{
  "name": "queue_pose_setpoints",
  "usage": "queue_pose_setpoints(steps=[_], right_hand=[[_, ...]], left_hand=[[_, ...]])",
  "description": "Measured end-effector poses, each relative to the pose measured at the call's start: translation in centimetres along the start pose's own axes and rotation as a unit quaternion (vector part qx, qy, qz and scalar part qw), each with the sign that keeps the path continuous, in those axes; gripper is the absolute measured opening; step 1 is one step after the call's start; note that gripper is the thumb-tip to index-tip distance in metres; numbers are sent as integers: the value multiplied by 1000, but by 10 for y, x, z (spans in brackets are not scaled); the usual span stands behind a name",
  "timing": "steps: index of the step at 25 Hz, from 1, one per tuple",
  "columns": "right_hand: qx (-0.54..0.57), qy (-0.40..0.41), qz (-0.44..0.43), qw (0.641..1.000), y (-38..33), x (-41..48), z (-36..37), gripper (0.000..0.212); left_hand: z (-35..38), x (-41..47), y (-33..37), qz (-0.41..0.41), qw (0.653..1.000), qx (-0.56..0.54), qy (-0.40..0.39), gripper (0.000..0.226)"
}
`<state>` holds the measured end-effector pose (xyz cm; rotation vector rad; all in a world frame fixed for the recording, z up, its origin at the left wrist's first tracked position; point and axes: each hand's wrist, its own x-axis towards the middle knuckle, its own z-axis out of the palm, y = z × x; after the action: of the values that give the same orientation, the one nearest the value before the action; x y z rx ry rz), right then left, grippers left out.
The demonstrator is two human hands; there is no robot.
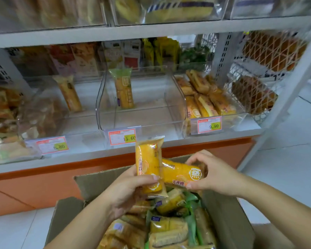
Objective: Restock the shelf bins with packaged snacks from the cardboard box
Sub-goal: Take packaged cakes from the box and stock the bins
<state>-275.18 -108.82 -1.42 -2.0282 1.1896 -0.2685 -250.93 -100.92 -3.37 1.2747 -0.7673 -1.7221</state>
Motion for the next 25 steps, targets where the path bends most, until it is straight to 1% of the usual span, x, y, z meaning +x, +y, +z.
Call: queue_pose_setpoints(steps=[2,4,5,7,8,9,12,14,16,18,20,22,25], right_hand=[[15,38,-12,999,-8,-1,-27,44],[66,114,-21,991,-11,0,-58,43],[99,169,-25,980,-9,3,-74,43],[153,286,-35,945,-6,18,-101,44],[170,328,-42,928,-4,28,-110,45],[179,352,-43,918,-4,41,-117,45],[138,376,-2,916,-2,79,-123,47],[99,415,27,904,3,99,-126,48],[30,461,13,887,9,114,-137,49],[-46,479,4,877,10,135,-157,48],[-122,466,34,876,11,161,-176,44],[-178,439,62,879,15,183,-187,44],[-218,388,65,893,28,205,-183,45]], left_hand=[[15,9,28,37,999,-31,-1,59],[31,19,58,75,995,-63,0,59],[40,25,71,93,993,-67,4,59],[53,35,93,127,990,-60,26,52],[58,39,101,138,988,-56,37,51],[62,44,107,147,987,-48,48,51],[64,55,116,154,985,-13,72,54],[62,62,122,153,985,5,79,51],[61,67,128,153,985,18,82,48],[62,73,136,153,984,40,85,50],[63,82,141,152,983,61,86,46],[62,91,144,148,982,77,87,49],[57,101,142,143,982,84,89,56]])
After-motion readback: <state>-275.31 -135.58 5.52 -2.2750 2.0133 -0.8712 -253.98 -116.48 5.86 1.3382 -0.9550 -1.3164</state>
